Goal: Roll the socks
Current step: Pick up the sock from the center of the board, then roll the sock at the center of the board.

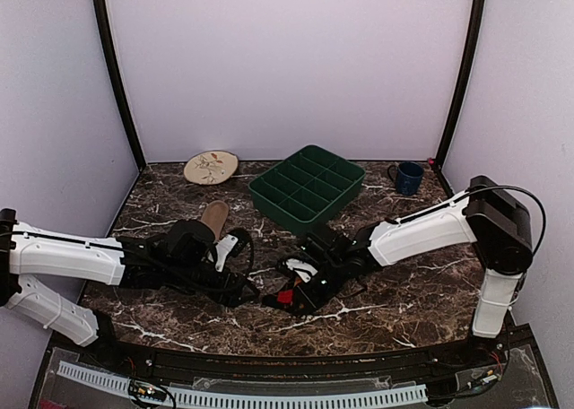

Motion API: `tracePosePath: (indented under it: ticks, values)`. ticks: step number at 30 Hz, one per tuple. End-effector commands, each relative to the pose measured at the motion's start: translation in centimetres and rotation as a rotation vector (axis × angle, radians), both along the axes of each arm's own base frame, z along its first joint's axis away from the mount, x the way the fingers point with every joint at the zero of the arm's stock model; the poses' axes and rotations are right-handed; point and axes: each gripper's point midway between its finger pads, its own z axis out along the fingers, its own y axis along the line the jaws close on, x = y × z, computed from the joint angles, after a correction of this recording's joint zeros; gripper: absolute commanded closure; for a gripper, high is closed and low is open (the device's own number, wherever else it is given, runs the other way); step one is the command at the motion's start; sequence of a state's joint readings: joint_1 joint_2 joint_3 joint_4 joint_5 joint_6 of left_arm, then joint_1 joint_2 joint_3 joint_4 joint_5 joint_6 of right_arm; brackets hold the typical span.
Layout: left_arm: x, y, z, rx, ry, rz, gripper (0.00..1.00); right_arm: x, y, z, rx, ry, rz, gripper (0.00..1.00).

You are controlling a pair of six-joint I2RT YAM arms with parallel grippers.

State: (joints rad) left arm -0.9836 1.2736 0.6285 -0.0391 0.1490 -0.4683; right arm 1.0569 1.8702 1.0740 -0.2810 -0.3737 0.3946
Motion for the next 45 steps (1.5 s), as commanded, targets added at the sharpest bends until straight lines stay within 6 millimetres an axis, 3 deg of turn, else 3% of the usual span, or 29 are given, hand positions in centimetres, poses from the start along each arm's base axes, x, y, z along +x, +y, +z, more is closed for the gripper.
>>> tracePosePath:
  ticks: [1, 11, 19, 45]
  values:
    - [0.5, -1.2, 1.7, -0.033, -0.047, -0.047, 0.31, -0.3, -0.5, 1.0, 0.075, 0.153, -0.051, 1.0]
    - [0.2, -3.1, 1.1, 0.009, -0.073, -0.135, 0.32, 0.7, -0.5, 2.5, 0.176, 0.326, -0.145, 1.0]
    - [-0.3, -4.3, -1.0, 0.091, -0.091, -0.197, 0.33, 1.0, -0.3, 2.9, 0.204, 0.42, -0.171, 1.0]
    - [1.8, -5.7, -2.5, 0.134, -0.153, -0.174, 0.37, 0.1, -1.2, 1.9, 0.203, 0.577, -0.215, 1.0]
